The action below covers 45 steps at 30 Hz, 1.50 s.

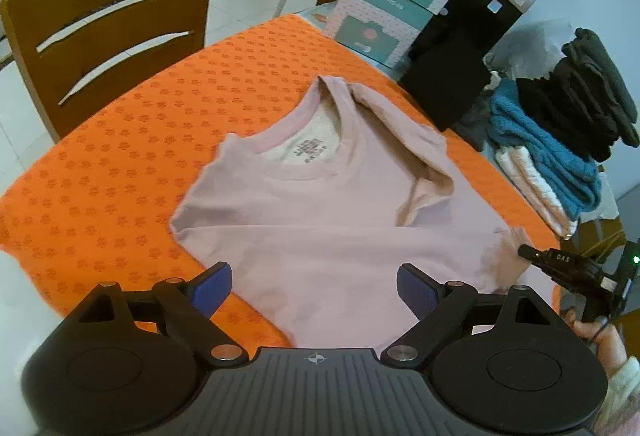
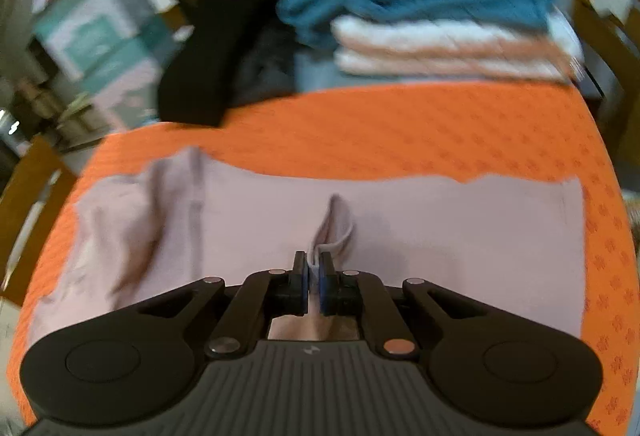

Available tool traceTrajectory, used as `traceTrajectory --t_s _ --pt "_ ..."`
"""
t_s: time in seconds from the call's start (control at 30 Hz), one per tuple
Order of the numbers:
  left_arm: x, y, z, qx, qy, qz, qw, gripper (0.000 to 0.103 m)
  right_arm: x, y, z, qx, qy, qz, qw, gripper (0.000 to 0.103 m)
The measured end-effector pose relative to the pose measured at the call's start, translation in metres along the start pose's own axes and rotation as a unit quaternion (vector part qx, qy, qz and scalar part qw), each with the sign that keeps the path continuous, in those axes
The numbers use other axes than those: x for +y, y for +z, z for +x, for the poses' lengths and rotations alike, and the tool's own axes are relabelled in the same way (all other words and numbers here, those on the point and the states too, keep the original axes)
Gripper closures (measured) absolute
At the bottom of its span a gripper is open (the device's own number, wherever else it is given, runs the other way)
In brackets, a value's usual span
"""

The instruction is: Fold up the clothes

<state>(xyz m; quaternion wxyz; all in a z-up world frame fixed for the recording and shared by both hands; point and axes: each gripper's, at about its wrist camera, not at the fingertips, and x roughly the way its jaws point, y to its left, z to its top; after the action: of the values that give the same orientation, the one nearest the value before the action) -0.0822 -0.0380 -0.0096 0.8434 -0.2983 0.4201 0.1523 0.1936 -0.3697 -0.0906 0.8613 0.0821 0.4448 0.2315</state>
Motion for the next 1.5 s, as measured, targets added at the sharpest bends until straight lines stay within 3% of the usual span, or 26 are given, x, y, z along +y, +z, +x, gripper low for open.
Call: traceTrajectory --t_s 0.23,0.47,0.73,1.03,1.1,1.17,1.23,1.37,1.5 --pt "-0.018 0.004 0.005 0.008 -0.024 0.008 0.9997 0.013 0.067 -0.017 -0.036 -0.013 0.089 -0.08 0.993 0.097" --pt "-0.029 0.006 0.009 0.019 -0.07 -0.011 0.9973 0.011 0.129 -0.045 -0.056 0.008 0.174 -0.136 0.975 0.097" --pt "-0.017 0.002 0.011 0.031 -0.101 -0.052 0.993 0.009 0.191 -0.085 -0.068 0.053 0.232 -0.224 0.945 0.097" --pt "0.01 -0.009 0.016 0.046 -0.09 -0.1 0.9898 0.01 0.227 -0.114 -0.089 0.072 0.268 -0.308 0.91 0.097" --pt "0.017 -0.012 0.019 0.051 -0.088 -0.111 0.9886 0.019 0.235 -0.121 -0.098 0.072 0.291 -0.327 0.896 0.097" --pt "0.023 -0.016 0.022 0.057 -0.084 -0.114 0.9882 0.064 0.243 -0.128 -0.106 0.077 0.317 -0.347 0.879 0.097" --pt "0.029 -0.02 0.022 0.057 -0.072 -0.11 0.9897 0.088 0.249 -0.134 -0.111 0.089 0.329 -0.366 0.866 0.097" --pt "0.047 -0.031 0.009 0.043 -0.022 -0.086 0.9951 0.092 0.253 -0.141 -0.115 0.116 0.322 -0.385 0.857 0.095" --pt "0.078 -0.047 -0.012 0.04 0.025 -0.082 0.9955 0.092 0.236 -0.136 -0.116 0.134 0.306 -0.368 0.868 0.09"
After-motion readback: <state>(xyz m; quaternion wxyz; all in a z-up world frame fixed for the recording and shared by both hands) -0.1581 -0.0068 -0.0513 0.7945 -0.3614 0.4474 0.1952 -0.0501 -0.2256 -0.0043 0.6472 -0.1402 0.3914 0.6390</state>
